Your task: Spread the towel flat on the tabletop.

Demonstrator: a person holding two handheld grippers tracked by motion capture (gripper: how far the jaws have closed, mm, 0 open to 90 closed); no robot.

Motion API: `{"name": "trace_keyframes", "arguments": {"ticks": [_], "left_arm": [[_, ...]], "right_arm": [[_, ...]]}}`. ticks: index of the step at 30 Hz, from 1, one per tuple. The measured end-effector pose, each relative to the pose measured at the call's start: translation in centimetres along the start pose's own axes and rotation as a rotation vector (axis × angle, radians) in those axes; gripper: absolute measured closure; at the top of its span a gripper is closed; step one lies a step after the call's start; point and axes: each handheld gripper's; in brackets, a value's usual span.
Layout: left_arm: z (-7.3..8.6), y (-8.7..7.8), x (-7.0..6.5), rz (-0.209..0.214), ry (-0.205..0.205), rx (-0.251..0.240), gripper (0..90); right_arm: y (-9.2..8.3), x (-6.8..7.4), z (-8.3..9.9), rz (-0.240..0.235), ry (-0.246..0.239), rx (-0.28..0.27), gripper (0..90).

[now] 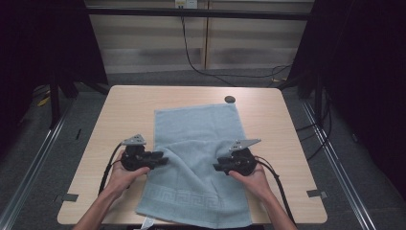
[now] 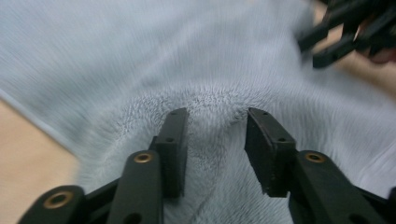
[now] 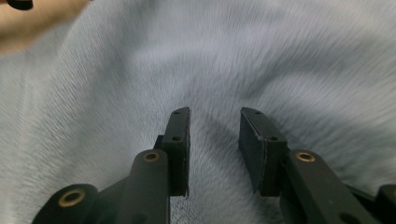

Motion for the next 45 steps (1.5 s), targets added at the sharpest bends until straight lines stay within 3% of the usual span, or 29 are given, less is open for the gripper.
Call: {"name": "trace_keyframes", "arguments": {"ticks": [3, 5, 6, 8, 9, 11, 12, 13, 14, 16, 17, 18, 19, 20, 22, 23, 24, 25, 26, 27, 29, 31, 32, 33, 35, 36, 39, 40, 45], "left_arm": [[0.4, -0.2, -0.9, -0.005, 0.038, 0.016, 62.1], [0.8, -0.9, -1.6, 0.019, 0.040, 0.012, 62.6], [1.7, -1.4, -3.0, 0.016, 0.073, 0.027, 62.7], [2.0, -1.7, -3.4, 0.029, 0.085, 0.035, 62.2], [2.7, -2.6, -4.7, 0.073, 0.068, 0.042, 62.2], [2.9, -3.0, -5.2, 0.094, 0.075, 0.047, 61.1], [4.0, -3.6, -6.6, 0.133, 0.085, 0.088, 60.8], [4.0, -3.6, -6.6, 0.133, 0.085, 0.088, 60.3], [4.7, -4.4, -7.2, 0.197, 0.067, 0.069, 60.1], [4.7, -5.1, -7.2, 0.244, 0.030, 0.033, 59.6], [4.7, -5.1, -7.2, 0.244, 0.030, 0.033, 59.2], [4.0, -5.9, -6.8, 0.233, 0.019, -0.024, 59.2], [4.0, -5.9, -6.8, 0.233, 0.019, -0.024, 59.5], [2.9, -6.3, -5.8, 0.244, -0.024, -0.087, 59.7], [1.6, -6.3, -4.5, 0.220, -0.038, -0.118, 59.9], [1.6, -6.3, -4.5, 0.220, -0.038, -0.118, 60.3], [0.6, -5.6, -2.9, 0.193, -0.051, -0.124, 60.3], [0.6, -5.6, -2.9, 0.193, -0.051, -0.124, 60.4], [0.2, -4.9, -1.9, 0.122, -0.051, -0.112, 61.7], [0.1, -3.7, -0.5, 0.089, -0.086, -0.091, 62.9], [0.3, -2.4, 0.3, 0.006, -0.076, -0.055, 65.2], [0.6, -1.5, 0.3, 0.019, -0.065, -0.008, 65.9], [0.6, -1.5, 0.3, 0.019, -0.065, -0.008, 65.7], [1.0, -1.1, -0.7, 0.061, -0.026, 0.030, 65.1], [1.3, -1.1, -1.3, 0.070, -0.006, 0.052, 64.3], [2.1, -1.4, -2.5, 0.088, 0.016, 0.072, 63.6], [2.8, -2.0, -3.7, 0.104, 0.038, 0.074, 63.7], [3.5, -2.7, -5.0, 0.117, 0.049, 0.074, 63.0], [4.9, -4.0, -7.0, 0.218, 0.039, 0.092, 59.1]], "right_arm": [[0.3, 0.3, 0.8, -0.007, 0.003, 0.035, 64.3], [-0.5, 1.1, 1.8, -0.012, 0.006, 0.030, 64.2], [-1.1, 1.6, 2.2, -0.016, 0.000, 0.034, 64.2], [-1.6, 2.2, 2.7, -0.023, 0.002, 0.036, 64.2], [-2.6, 3.3, 3.6, -0.036, 0.002, 0.040, 65.3], [-3.0, 3.9, 4.2, -0.047, 0.013, 0.040, 66.2], [-3.8, 5.2, 5.2, -0.091, 0.023, 0.043, 68.9], [-4.2, 6.0, 5.6, -0.111, 0.021, 0.054, 69.5], [-4.5, 6.5, 5.9, -0.127, 0.023, 0.065, 69.9], [-5.1, 7.9, 6.6, -0.171, 0.031, 0.082, 70.0], [-5.3, 8.3, 6.7, -0.182, 0.032, 0.088, 70.1], [-5.6, 8.6, 6.7, -0.181, 0.026, 0.079, 70.1], [-5.6, 8.6, 6.7, -0.181, 0.026, 0.079, 70.1], [-6.5, 8.1, 5.6, -0.187, 0.041, -0.006, 70.5], [-7.6, 6.6, 3.5, -0.152, 0.055, -0.121, 71.4], [-7.6, 6.6, 3.5, -0.152, 0.055, -0.121, 71.4], [-7.8, 4.9, 1.6, -0.107, 0.040, -0.161, 71.4], [-7.8, 4.9, 1.6, -0.107, 0.040, -0.161, 71.4], [-7.1, 2.6, 0.2, -0.046, 0.045, -0.162, 71.6], [-6.6, 1.9, -0.1, -0.007, 0.030, -0.142, 72.2], [-4.8, 0.3, -0.4, 0.007, 0.049, -0.102, 72.5], [-3.1, -0.2, -0.1, 0.008, 0.053, -0.051, 72.6], [-2.5, 0.0, 0.2, -0.008, 0.048, -0.030, 72.6], [-2.2, 0.4, 0.5, -0.024, 0.036, -0.013, 72.8], [-2.2, 1.6, 1.1, -0.045, 0.011, 0.015, 73.0], [-2.7, 2.4, 1.5, -0.061, 0.000, 0.018, 73.0], [-3.6, 3.7, 2.2, -0.088, -0.005, 0.015, 73.0], [-4.4, 5.5, 3.6, -0.113, -0.012, 0.029, 72.0], [-5.5, 8.4, 6.4, -0.178, 0.000, 0.060, 69.7]]}}
Point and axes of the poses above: each handheld gripper's, and its own axes: y roughly forward along the jaws, z roughly out of its underside, x roughly to its left, and after that the axes turned 5 degrees about -x, right-handed
